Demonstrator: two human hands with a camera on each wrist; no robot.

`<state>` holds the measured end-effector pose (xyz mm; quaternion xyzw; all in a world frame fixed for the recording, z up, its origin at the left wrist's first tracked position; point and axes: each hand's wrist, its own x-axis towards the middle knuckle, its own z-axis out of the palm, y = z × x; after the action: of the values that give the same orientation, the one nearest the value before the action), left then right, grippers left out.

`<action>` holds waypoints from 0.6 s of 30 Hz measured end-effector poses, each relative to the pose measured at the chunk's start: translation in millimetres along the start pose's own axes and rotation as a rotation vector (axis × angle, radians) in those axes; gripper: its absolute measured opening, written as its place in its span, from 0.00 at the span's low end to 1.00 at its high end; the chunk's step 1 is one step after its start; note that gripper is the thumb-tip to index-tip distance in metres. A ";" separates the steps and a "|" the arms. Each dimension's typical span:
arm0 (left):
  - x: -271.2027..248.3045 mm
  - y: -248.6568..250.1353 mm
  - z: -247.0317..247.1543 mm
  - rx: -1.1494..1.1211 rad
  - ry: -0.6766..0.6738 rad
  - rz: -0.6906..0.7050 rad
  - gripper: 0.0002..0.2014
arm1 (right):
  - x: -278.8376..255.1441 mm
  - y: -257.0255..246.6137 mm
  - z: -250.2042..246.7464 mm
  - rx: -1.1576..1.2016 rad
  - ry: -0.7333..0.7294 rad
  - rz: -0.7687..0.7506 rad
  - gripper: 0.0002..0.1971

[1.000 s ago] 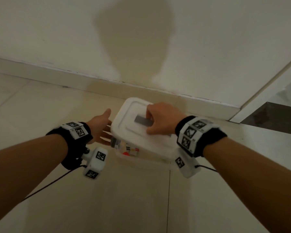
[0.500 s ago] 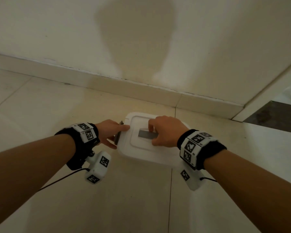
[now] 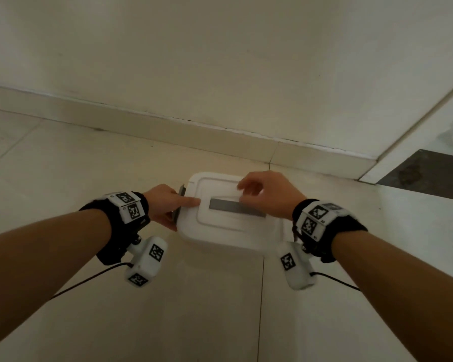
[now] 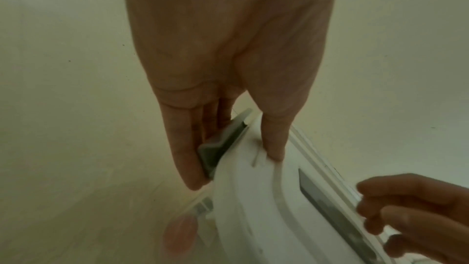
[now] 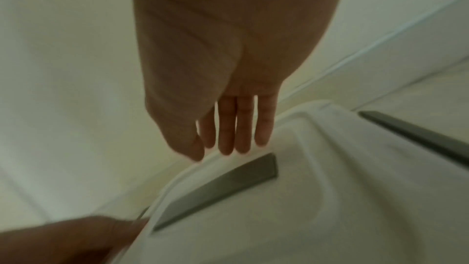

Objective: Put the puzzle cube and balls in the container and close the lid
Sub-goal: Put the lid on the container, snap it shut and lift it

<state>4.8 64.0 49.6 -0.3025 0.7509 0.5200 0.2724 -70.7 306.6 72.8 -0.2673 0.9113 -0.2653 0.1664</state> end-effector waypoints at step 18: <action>-8.7 10.1 25.8 0.426 0.100 0.091 0.28 | -40.3 64.6 -27.4 0.364 -0.222 0.791 0.27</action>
<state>5.6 92.6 54.2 -0.2295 0.8691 0.3459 0.2689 -76.4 386.9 64.3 0.1086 0.8585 -0.3071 0.3960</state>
